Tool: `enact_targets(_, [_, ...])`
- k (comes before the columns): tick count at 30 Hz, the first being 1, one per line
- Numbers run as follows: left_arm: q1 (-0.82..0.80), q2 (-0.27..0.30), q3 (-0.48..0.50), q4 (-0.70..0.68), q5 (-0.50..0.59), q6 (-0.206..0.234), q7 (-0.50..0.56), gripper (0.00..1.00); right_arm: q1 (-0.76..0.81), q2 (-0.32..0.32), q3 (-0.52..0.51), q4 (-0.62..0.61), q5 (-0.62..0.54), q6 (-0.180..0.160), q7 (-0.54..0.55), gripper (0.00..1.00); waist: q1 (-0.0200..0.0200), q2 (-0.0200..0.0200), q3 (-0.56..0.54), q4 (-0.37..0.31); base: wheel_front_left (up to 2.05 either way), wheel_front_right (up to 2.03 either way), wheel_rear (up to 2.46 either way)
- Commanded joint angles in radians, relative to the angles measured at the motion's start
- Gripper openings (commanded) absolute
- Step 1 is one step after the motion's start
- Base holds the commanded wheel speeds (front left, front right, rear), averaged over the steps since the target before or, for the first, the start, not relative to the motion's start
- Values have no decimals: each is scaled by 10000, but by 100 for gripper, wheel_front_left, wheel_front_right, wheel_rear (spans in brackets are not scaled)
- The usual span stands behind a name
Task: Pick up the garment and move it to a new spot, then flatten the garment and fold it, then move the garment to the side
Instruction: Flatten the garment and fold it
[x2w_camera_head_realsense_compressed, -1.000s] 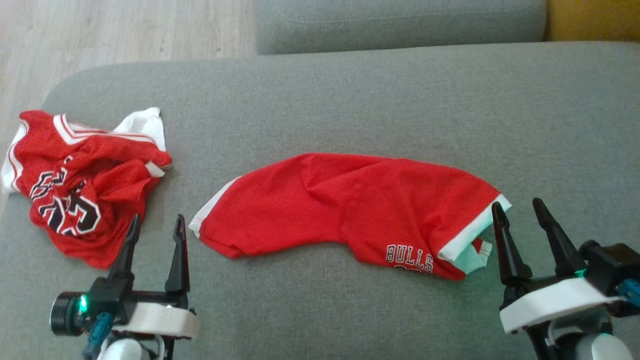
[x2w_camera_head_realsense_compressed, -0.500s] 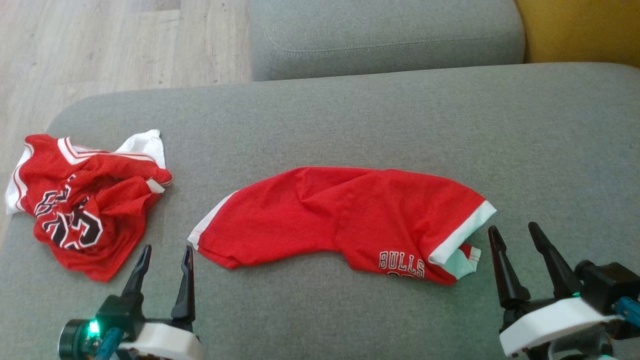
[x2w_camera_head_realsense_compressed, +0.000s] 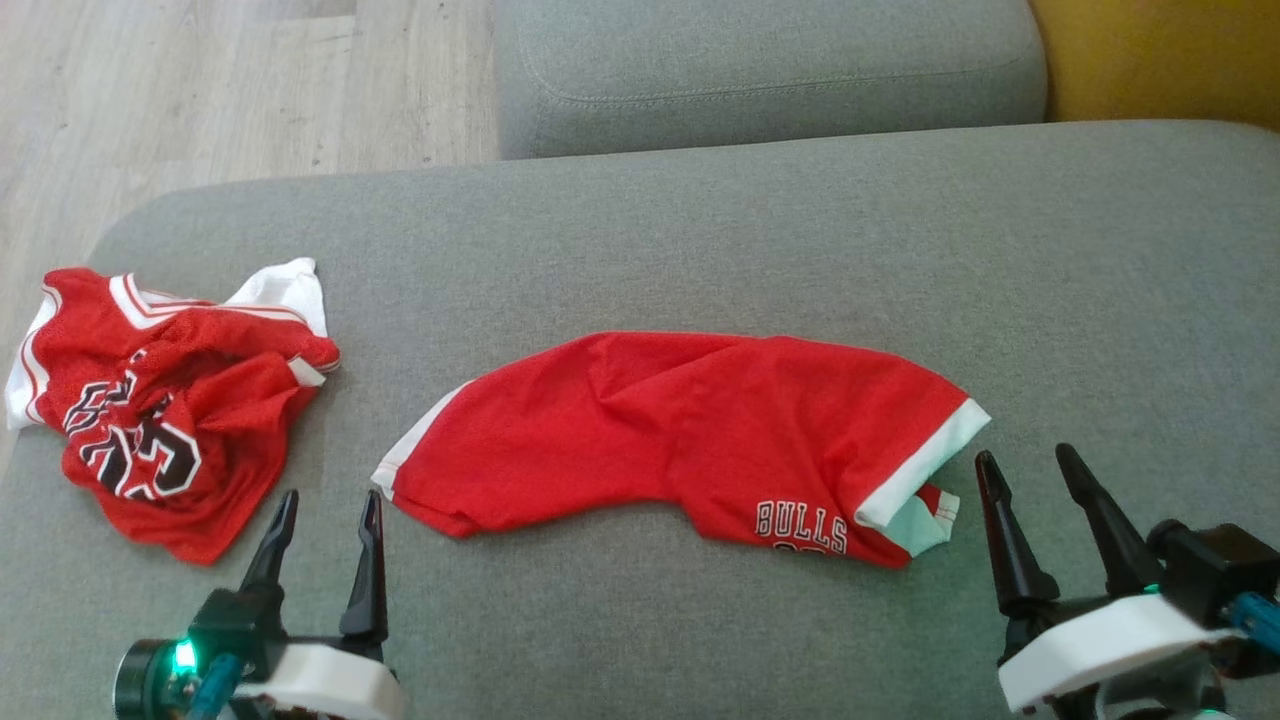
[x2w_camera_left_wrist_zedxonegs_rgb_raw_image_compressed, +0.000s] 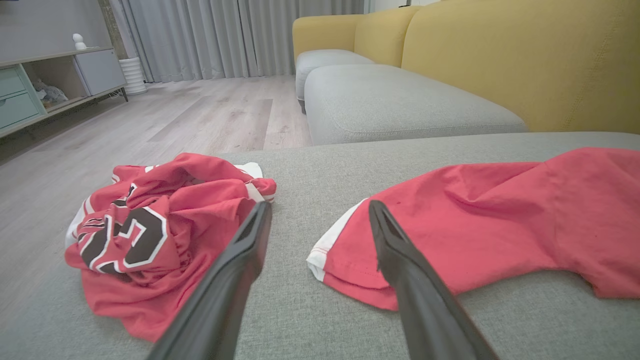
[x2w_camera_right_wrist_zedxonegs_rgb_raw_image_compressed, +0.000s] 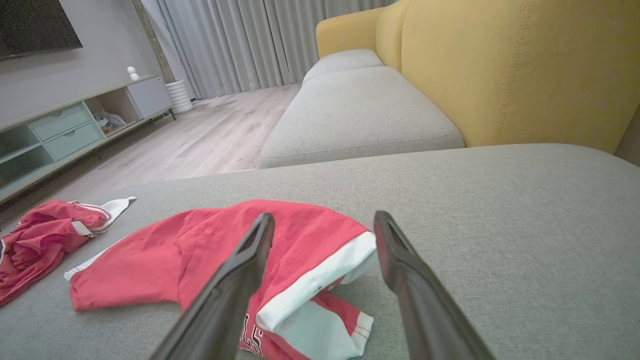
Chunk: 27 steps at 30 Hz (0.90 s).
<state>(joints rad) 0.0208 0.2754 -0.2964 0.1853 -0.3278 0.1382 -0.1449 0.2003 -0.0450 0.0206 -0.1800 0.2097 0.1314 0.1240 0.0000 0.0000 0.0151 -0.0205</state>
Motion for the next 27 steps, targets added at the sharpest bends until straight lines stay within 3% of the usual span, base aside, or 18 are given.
enact_targets(1, [-379, 254, 296, -325, -77, 95, 5, 100, -288, -53, 207, -277, -128, -7, 144, 100, 0, 0, 22, -1, 0, 0, 0])
enact_targets(8, [-587, 210, 264, -293, -154, 114, 38, 100, -208, -87, 766, 782, -702, -7, 1225, 100, 0, 0, 291, 77, 0, 0, 0])
enact_targets(16, [-963, 120, 186, -121, -187, 77, -62, 100, -850, -421, 1673, 2213, -748, -7, 1308, 100, 0, 0, 653, 236, 0, 0, 0])
enact_targets(27, [-1400, -59, 72, 204, -274, 42, -266, 100, -2059, -460, 1180, 4393, -1785, -7, 1120, 100, 0, 0, 1017, 450, 0, 0, 0])
